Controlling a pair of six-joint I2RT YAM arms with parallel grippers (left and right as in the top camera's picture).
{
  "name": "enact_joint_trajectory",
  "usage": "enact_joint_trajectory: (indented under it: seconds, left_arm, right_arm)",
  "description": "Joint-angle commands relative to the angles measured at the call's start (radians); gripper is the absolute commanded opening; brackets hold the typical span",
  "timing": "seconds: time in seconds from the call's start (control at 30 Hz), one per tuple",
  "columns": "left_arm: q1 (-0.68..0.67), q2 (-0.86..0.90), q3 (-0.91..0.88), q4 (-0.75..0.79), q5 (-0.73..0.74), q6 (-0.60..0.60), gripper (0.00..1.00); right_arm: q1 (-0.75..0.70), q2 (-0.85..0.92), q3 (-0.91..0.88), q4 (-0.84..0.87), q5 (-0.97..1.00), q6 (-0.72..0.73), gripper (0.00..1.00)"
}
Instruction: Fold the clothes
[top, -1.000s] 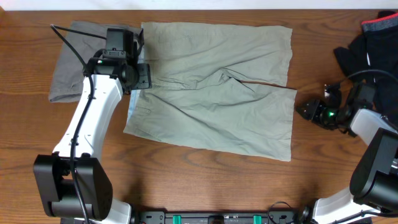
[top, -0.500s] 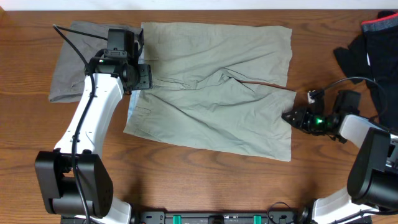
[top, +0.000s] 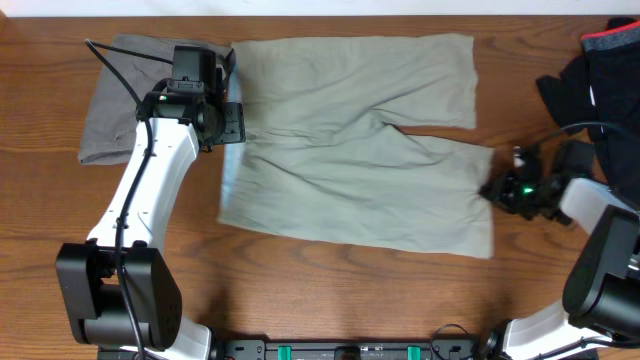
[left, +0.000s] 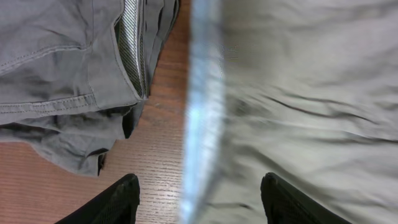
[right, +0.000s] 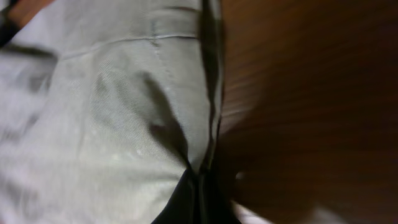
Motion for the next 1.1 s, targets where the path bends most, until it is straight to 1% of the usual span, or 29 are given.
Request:
enact_joint_trajectory:
  seconds: [0.0,0.1,0.13,0.17,0.2,0.23,0.3,0.43,0.53,0.6,0.73,0.8,0.97,1.07]
  left_arm:
    - [0.003,0.010,0.008,-0.012,-0.004,-0.005,0.64]
    - [0.003,0.010,0.007,-0.049,0.012,-0.006,0.65]
    - [0.003,0.010,0.007,-0.068,0.038,-0.005,0.65]
    - [0.003,0.010,0.006,-0.085,0.068,-0.005,0.65]
    - [0.003,0.010,0.003,-0.108,0.101,-0.005,0.64]
    - [0.003,0.010,0.000,-0.129,0.124,-0.005,0.64]
    - [0.003,0.010,-0.012,-0.184,0.150,-0.005,0.65]
    - [0.003,0.010,-0.034,-0.311,0.158,-0.007,0.64]
    - [0.003,0.010,-0.072,-0.384,0.223,-0.009,0.64]
    - [0.003,0.010,-0.121,-0.395,0.275,-0.010,0.65]
    - [0.003,0.010,-0.259,-0.352,0.454,-0.010,0.65]
    - [0.003,0.010,-0.325,-0.313,0.503,-0.011,0.65]
    - [0.003,0.011,-0.451,-0.172,0.515,-0.100,0.65]
    - [0.003,0.011,-0.481,-0.116,0.508,-0.143,0.64]
  right_arm:
    - [-0.066,-0.004,0.046,-0.014,0.147,0.010,0.01]
    - [-0.096,-0.004,0.064,-0.022,0.102,0.016,0.02]
    - [-0.099,-0.004,0.067,-0.028,0.080,0.007,0.09]
    - [-0.100,-0.004,0.072,-0.042,0.064,-0.005,0.24]
    - [-0.101,-0.004,0.081,-0.067,0.058,-0.016,0.35]
    - [-0.105,-0.005,0.093,-0.091,0.058,-0.027,0.38]
    - [-0.119,-0.008,0.124,-0.142,0.059,-0.053,0.40]
    - [-0.178,-0.035,0.195,-0.238,0.057,-0.055,0.40]
    - [-0.216,-0.074,0.219,-0.301,0.037,-0.068,0.43]
    - [-0.228,-0.097,0.220,-0.352,0.031,-0.074,0.46]
    - [-0.228,-0.112,0.219,-0.468,0.034,-0.086,0.47]
    - [-0.228,-0.112,0.217,-0.505,0.035,-0.091,0.47]
    - [-0.228,-0.112,0.216,-0.529,0.031,-0.093,0.46]
    - [-0.228,-0.112,0.216,-0.544,0.031,-0.093,0.46]
